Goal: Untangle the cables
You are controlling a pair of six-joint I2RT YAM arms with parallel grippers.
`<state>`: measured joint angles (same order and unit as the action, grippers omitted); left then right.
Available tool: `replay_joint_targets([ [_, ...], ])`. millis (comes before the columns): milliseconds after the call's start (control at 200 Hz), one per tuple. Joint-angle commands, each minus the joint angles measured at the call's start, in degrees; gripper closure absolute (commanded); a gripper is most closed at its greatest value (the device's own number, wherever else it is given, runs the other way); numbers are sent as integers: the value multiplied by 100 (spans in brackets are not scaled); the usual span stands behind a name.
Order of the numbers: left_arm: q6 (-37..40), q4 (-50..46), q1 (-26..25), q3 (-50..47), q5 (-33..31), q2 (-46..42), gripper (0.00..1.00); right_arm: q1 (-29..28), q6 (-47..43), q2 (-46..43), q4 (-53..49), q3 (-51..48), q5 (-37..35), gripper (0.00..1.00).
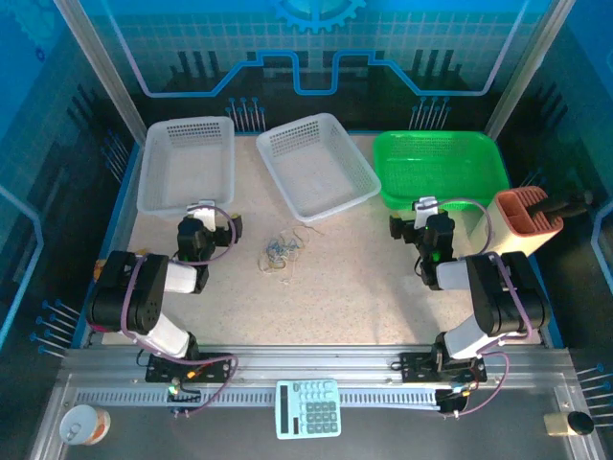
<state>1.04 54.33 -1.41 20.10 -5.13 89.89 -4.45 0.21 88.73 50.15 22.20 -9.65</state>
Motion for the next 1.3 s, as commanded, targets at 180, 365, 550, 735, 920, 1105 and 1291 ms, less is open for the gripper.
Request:
replay_joint_targets([
  [180, 37, 58, -17, 95, -61, -77, 1, 5, 75, -75, 127, 16, -81, 0],
  [365, 37, -23, -17, 147, -61, -75, 1, 5, 71, -75, 127, 18, -81, 0],
  [550, 11, -93, 17, 187, 19, -68, 1, 3, 76, -77, 121, 25, -85, 0],
  [735, 9, -97, 18, 188, 25, -68, 1, 31, 97, -84, 126, 12, -22, 0],
  [920, 19, -36, 11, 146, 3, -85, 1, 93, 137, -93, 190, -27, 103, 0],
  [1105, 28, -21, -8, 149, -29, -77, 1, 128, 167, -98, 223, -48, 125, 0],
  [1291, 28, 53, -15, 78, -66, -120, 1, 91, 120, -231, 62, -13, 66, 0],
])
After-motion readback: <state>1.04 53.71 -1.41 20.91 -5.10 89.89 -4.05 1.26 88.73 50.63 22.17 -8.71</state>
